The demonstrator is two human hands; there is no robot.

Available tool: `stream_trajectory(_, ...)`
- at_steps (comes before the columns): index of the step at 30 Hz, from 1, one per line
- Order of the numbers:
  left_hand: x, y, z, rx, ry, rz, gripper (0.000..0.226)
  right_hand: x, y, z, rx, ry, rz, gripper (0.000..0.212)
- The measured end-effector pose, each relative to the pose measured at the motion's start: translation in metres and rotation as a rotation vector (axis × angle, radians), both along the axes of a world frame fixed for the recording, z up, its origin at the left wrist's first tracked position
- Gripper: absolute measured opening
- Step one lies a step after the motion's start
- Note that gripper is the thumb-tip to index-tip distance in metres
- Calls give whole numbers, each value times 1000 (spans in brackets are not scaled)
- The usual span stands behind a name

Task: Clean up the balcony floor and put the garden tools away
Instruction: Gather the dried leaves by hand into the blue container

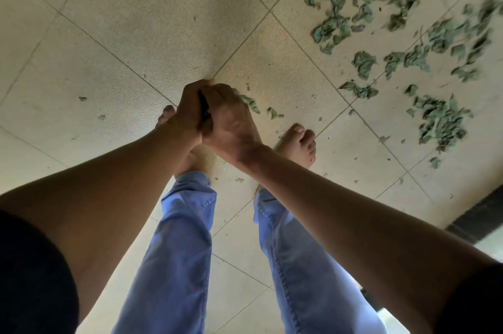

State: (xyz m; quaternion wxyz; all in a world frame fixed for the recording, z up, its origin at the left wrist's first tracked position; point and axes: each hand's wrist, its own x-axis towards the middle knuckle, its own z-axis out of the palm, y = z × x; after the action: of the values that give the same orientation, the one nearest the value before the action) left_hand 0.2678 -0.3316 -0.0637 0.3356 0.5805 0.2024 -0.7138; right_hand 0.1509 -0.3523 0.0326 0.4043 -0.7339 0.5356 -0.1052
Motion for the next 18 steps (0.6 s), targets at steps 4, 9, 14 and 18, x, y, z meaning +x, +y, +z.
stream_trajectory(4,-21,-28,44,6,-80,-107,57,-17,-2,10,-22,-43,-41,43)
stream_trajectory(9,-10,-38,44,90,0,-115,30,-49,-17,-9,-61,19,-159,56)
stream_trajectory(14,4,-39,39,116,19,-87,27,-95,-22,-52,208,586,21,73)
stream_trajectory(18,16,-40,39,125,33,-62,27,-106,-14,-69,289,630,92,71)
